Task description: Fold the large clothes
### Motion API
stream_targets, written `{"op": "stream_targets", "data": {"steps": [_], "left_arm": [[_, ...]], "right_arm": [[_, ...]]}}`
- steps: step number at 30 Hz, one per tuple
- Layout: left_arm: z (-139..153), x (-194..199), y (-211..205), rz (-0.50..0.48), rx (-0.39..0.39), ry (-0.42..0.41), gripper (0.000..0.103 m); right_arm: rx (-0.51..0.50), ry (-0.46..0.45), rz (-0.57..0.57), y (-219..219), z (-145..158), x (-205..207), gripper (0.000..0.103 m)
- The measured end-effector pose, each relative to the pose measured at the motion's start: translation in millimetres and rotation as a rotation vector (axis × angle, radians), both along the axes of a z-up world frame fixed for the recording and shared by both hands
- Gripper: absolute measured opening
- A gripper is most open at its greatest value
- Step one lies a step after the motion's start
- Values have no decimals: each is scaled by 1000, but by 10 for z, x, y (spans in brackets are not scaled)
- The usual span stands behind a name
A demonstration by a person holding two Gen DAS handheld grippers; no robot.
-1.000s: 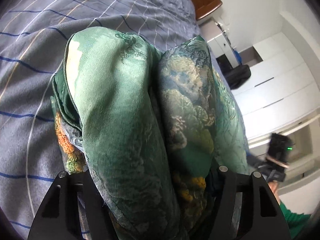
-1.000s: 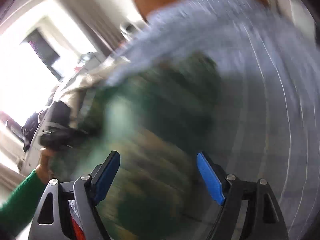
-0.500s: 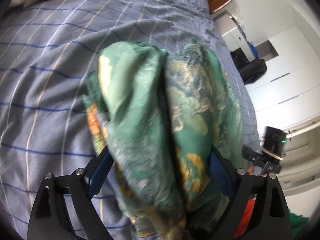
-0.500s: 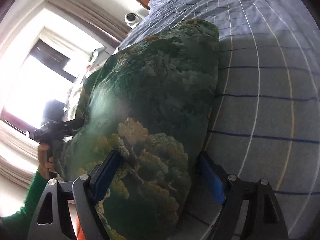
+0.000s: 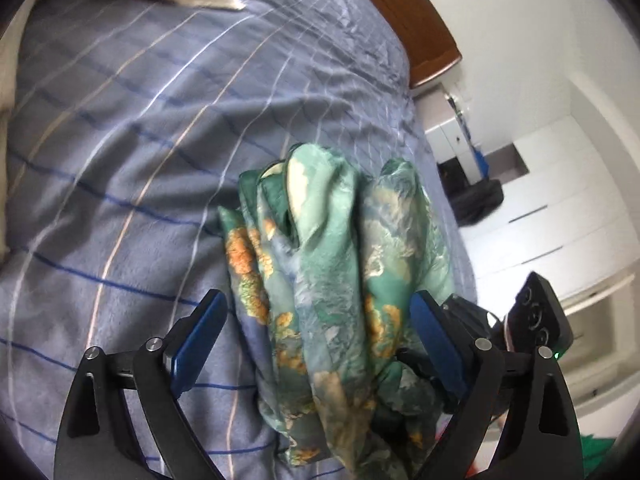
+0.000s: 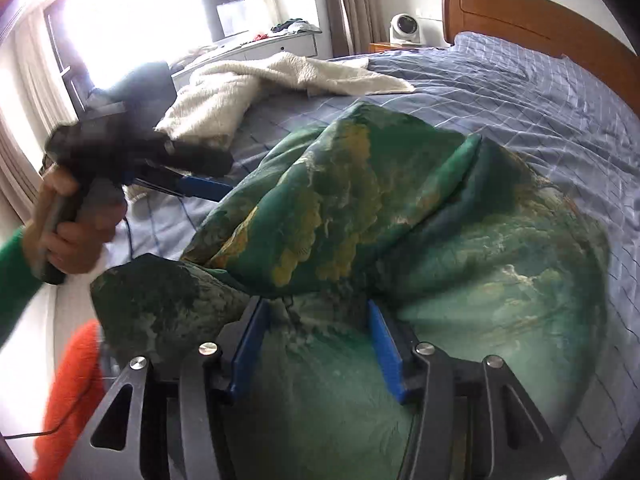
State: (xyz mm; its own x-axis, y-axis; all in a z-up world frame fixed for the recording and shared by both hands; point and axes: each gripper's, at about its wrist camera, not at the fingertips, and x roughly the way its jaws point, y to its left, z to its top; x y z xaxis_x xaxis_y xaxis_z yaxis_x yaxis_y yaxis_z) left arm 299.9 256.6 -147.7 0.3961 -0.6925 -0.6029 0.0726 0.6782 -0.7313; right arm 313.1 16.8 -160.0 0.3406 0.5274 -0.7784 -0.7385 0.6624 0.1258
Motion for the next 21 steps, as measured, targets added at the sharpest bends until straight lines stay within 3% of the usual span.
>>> {"op": "stream_targets", "data": {"steps": [6,16,18,21], "left_arm": [[-294,194,-205,-61,26,13,94],[-353,296,-309,-131,-199,-39,100],[-298,315,-422,-173,-175,-49,101],[-204,321,-614,-236,-75,-58,102]], "right_arm": [[21,-19,-6,-106,-25,-73,53],[19,-39,-12,-43,-46,-151,53],[12,-43,-12,-30,-56,-154,53],[2,-51,-13,5,-77,-143,53]]}}
